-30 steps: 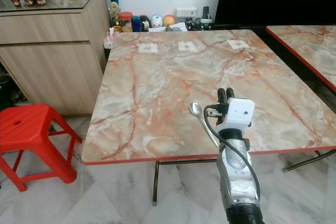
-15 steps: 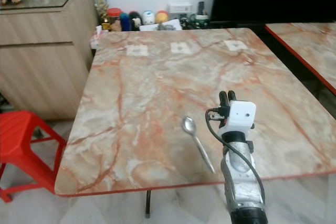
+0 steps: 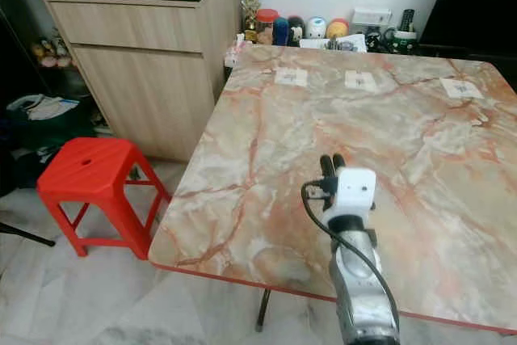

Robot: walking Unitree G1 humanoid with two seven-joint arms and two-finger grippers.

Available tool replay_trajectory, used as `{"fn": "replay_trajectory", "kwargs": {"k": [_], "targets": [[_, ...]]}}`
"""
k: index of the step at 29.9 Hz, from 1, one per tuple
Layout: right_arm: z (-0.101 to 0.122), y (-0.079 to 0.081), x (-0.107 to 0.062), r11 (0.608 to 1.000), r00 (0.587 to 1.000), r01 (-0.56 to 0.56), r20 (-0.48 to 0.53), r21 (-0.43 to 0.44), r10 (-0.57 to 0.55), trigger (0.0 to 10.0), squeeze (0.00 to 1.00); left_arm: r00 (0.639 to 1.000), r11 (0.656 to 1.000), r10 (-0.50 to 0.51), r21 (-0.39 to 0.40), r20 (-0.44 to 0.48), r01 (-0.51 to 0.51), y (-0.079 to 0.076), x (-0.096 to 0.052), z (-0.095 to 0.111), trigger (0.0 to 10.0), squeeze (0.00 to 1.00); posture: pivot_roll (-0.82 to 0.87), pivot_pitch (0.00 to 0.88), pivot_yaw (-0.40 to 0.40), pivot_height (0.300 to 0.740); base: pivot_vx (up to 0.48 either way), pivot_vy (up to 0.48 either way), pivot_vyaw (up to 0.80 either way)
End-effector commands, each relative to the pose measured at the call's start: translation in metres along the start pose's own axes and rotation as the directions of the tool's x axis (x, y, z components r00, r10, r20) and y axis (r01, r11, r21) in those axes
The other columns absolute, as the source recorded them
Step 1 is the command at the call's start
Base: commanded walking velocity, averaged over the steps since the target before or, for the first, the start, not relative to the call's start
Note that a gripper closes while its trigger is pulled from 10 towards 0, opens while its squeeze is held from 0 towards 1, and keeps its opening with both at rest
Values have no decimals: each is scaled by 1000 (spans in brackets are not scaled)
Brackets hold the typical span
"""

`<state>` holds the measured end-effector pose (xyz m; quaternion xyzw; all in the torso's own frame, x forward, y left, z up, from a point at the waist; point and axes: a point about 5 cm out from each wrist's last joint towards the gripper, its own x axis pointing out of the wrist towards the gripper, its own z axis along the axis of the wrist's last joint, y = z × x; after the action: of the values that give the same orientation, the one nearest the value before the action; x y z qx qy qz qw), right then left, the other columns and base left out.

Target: Setting the table

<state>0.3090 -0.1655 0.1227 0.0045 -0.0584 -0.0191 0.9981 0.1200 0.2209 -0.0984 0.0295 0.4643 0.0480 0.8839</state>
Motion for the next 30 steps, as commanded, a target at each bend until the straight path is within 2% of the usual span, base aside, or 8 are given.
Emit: {"fn": "replay_trajectory", "kwargs": {"k": [1, 4, 5, 6, 23, 25, 26, 30], "targets": [[0, -7, -5, 999, 999, 36, -11, -4, -36, 10000, 0, 1000, 1000, -7, 7, -28, 7, 2, -2, -7, 10000, 0, 22, 83, -3, 740, 0, 0, 0], [-7, -7, -14, 999, 997, 51, -61, -10, -51, 10000, 0, 1000, 1000, -4, 9, -30, 5, 4, -3, -8, 10000, 0, 22, 83, -3, 740, 0, 0, 0], [-10, -7, -18, 999, 995, 51, -85, -9, -52, 10000, 737, 1000, 1000, -6, 10, -26, 7, 4, -3, -7, 10000, 0, 19, 84, -3, 740, 0, 0, 0], [-14, -7, -24, 999, 992, 51, -116, 6, -50, 10000, 1000, 1000, 1000, -9, 12, -21, 10, 2, -2, -6, 10000, 0, 24, 83, -6, 740, 0, 0, 0], [-35, -26, -39, 998, 917, 45, -399, 42, -25, 10000, 1000, 999, 999, -24, 31, -35, 25, 0, -6, -16, 10000, 0, -10, 67, 6, 740, 0, 0, 0], [-36, -22, -39, 997, 912, 34, -410, 73, -1, 10000, 651, 999, 999, -24, 34, -39, 26, 0, -6, -17, 10000, 0, -3, 62, 3, 740, 0, 0, 0], [-36, -21, -39, 997, 910, 25, -415, 73, 7, 10000, 0, 999, 999, -24, 34, -39, 25, 1, -6, -17, 10000, 0, -2, 60, 2, 740, 0, 0, 0], [-37, -21, -38, 997, 900, 20, -436, 75, 14, 10000, 0, 999, 999, -20, 35, -38, 22, 2, -4, -13, 10000, 0, -2, 56, 3, 740, 0, 0, 0]]}}
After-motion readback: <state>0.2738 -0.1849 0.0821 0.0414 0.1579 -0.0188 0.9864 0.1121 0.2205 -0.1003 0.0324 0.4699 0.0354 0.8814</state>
